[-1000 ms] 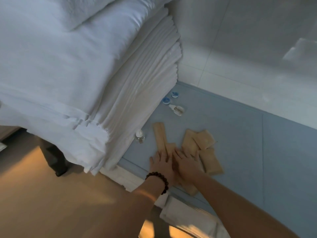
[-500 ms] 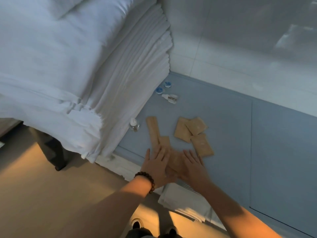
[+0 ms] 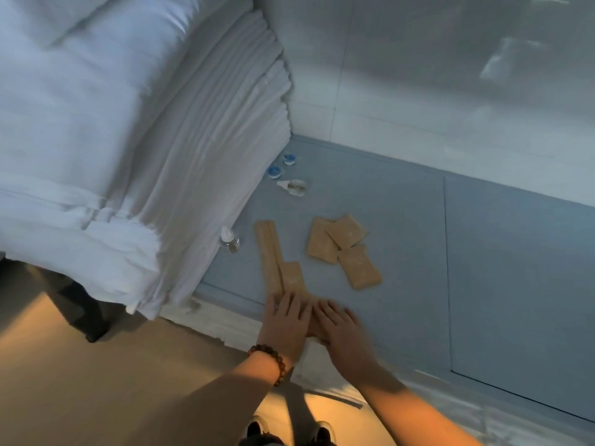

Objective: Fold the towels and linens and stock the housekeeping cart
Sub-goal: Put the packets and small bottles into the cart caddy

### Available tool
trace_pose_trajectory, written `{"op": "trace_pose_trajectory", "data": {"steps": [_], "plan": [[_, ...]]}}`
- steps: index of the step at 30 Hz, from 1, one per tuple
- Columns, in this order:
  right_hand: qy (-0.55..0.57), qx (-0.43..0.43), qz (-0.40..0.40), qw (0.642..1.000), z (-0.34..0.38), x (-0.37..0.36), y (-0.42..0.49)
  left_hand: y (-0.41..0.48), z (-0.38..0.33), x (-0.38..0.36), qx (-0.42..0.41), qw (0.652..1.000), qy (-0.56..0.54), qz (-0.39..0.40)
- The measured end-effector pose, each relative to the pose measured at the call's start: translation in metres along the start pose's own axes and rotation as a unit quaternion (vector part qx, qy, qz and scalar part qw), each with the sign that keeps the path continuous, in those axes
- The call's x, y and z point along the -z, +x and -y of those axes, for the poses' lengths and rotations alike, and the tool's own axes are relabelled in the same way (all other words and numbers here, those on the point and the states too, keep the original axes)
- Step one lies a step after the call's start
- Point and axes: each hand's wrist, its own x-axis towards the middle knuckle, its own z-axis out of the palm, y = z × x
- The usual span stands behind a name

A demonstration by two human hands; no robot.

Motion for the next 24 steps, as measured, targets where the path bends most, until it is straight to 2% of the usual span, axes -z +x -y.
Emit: {"op": "trace_pose_trajectory", "data": {"steps": [2, 3, 6, 8, 12, 19, 24], "plan": [[0.020, 0.012, -0.010, 1.000, -0.002, 0.002, -0.003, -0.005, -0.001, 0.001, -0.005, 1.000, 0.011, -0.012], [0.032, 0.015, -0.023, 0.999, -0.002, 0.005, -0.004, -0.008, 0.000, 0.004, -0.009, 0.999, 0.012, -0.041], [0.036, 0.025, -0.133, 0.990, 0.000, 0.020, -0.008, -0.014, 0.004, 0.018, -0.049, 0.986, -0.014, -0.160], [0.024, 0.009, -0.201, 0.979, 0.001, 0.029, -0.010, -0.013, 0.007, 0.023, -0.060, 0.975, -0.056, -0.205], [0.036, -0.014, -0.272, 0.961, 0.007, 0.051, -0.007, -0.010, 0.014, 0.048, -0.075, 0.947, -0.122, -0.289], [0.044, 0.012, -0.355, 0.934, 0.027, 0.097, 0.000, -0.023, 0.027, 0.097, -0.071, 0.910, -0.175, -0.369], [0.031, 0.031, -0.407, 0.913, 0.033, 0.119, -0.002, -0.040, 0.029, 0.115, -0.066, 0.893, -0.130, -0.427]]}}
